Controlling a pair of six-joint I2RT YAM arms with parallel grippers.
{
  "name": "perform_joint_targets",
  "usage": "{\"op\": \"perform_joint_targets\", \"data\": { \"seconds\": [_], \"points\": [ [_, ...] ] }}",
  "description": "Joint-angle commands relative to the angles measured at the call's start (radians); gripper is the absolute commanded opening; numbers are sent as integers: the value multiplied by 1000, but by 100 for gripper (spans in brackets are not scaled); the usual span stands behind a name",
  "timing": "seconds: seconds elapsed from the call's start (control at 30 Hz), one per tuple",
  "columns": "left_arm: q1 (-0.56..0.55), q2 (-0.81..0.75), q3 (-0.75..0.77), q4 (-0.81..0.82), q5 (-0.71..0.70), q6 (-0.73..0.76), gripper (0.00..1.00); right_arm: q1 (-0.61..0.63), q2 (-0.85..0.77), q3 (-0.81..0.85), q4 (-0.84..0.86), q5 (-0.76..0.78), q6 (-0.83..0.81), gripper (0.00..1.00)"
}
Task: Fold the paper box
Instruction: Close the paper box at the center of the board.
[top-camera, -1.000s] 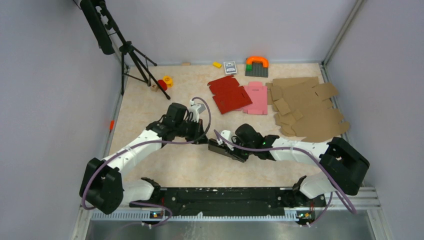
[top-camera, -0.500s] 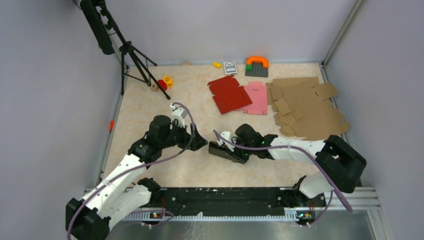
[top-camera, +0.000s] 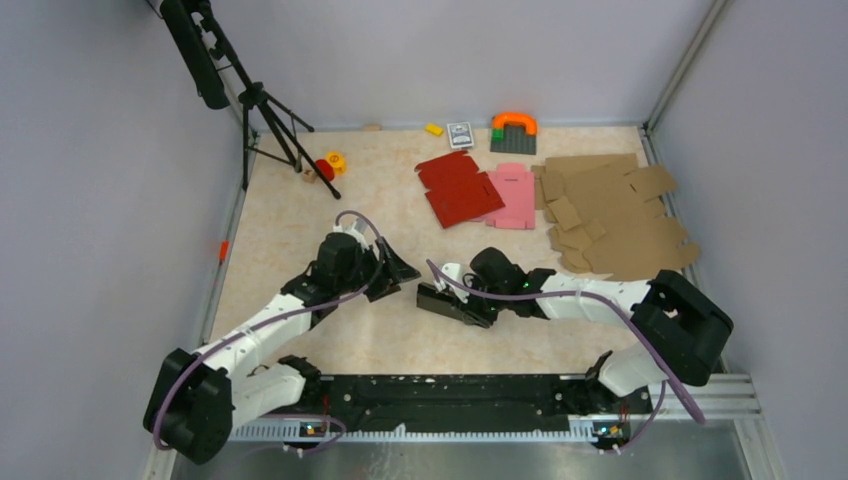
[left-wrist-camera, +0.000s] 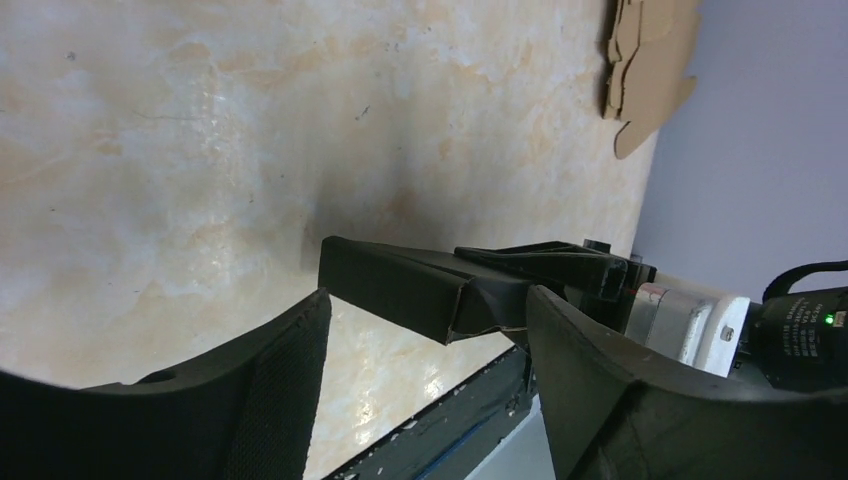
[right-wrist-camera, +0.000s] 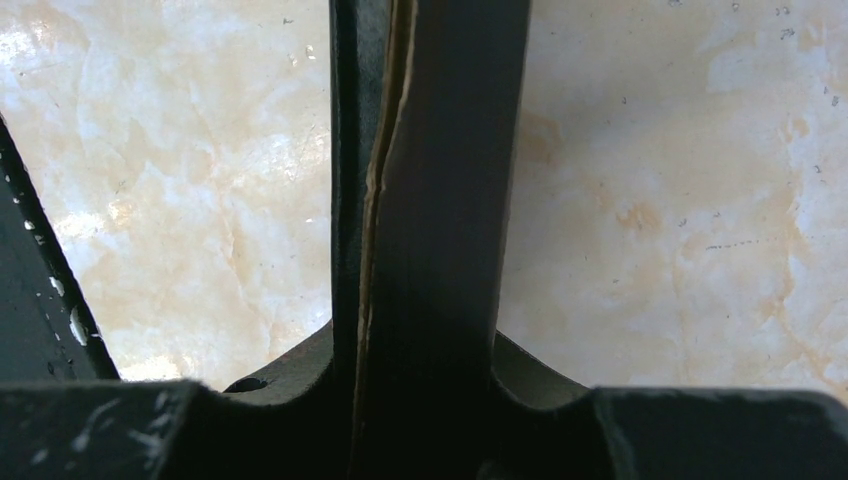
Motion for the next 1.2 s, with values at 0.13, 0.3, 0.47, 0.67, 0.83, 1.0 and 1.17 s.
{"op": "perform_joint_targets", "data": {
  "seconds": [0.13,0.3,0.47,0.67,0.83,1.0,1.17],
  "points": [
    [2,-37,-83,244,41,-141,59,-9,-17,27,36,-22,11,0],
    [1,19,-129,348,107,-167,36,-9,-4,33,38,-25,16,0],
    [0,18,-161,343,104,-138,31,-9,9,35,50,-13,34,0],
    [-5,20,-174,294,72,-70,25,-8,36,47,47,2,51,0],
    [-3,-44,-153,254,34,-53,58,-8,40,52,43,-4,49,0],
    [-4,-66,-101,254,90,-62,68,-7,40,57,35,-10,46,0],
    [-6,-58,-124,305,103,-92,65,-8,39,57,37,-18,46,0]
  ]
}}
